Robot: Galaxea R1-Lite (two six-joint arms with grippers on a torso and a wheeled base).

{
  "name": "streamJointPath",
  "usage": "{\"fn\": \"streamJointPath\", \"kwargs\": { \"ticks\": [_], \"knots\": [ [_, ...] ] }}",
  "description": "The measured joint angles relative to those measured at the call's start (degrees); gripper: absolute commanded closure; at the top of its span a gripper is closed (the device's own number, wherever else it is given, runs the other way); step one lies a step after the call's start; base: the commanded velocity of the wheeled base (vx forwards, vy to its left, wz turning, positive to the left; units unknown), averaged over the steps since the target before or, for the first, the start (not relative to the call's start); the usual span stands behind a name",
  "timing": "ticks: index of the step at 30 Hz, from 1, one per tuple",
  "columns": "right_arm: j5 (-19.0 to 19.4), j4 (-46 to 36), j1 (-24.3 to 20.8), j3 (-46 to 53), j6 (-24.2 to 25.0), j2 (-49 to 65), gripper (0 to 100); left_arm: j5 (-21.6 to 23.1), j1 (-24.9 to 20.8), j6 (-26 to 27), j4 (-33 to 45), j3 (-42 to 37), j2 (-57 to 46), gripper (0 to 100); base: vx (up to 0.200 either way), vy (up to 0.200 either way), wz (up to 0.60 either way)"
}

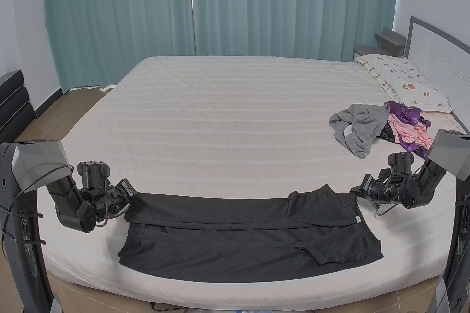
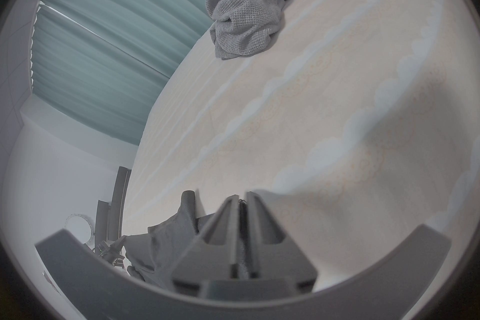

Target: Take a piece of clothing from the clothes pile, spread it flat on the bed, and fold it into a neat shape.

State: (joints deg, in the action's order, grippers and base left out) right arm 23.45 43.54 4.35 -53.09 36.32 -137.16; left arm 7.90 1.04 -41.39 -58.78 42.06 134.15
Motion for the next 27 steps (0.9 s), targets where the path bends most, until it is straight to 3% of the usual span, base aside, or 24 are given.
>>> {"fn": "streamJointPath", "kwargs": {
  "ticks": [19, 20, 27],
  "knots": [
    [-1.69, 4.19, 1.07, -0.44, 3.84, -0.13, 100, 0.04, -0.2, -0.13, 0.0, -0.66, 0.11, 100, 0.0, 0.0, 0.0],
    [-1.67, 4.19, 1.1, -0.4, 3.83, -0.13, 0, 0.04, -0.22, -0.13, -0.01, -0.69, 0.09, 0, 0.0, 0.0, 0.0],
    [-1.56, 4.24, 1.01, 0.3, 3.75, 0.02, 0, 0.06, -0.41, -0.16, 0.0, -1.07, -0.11, 0, 0.0, 0.0, 0.0]
  ]
}}
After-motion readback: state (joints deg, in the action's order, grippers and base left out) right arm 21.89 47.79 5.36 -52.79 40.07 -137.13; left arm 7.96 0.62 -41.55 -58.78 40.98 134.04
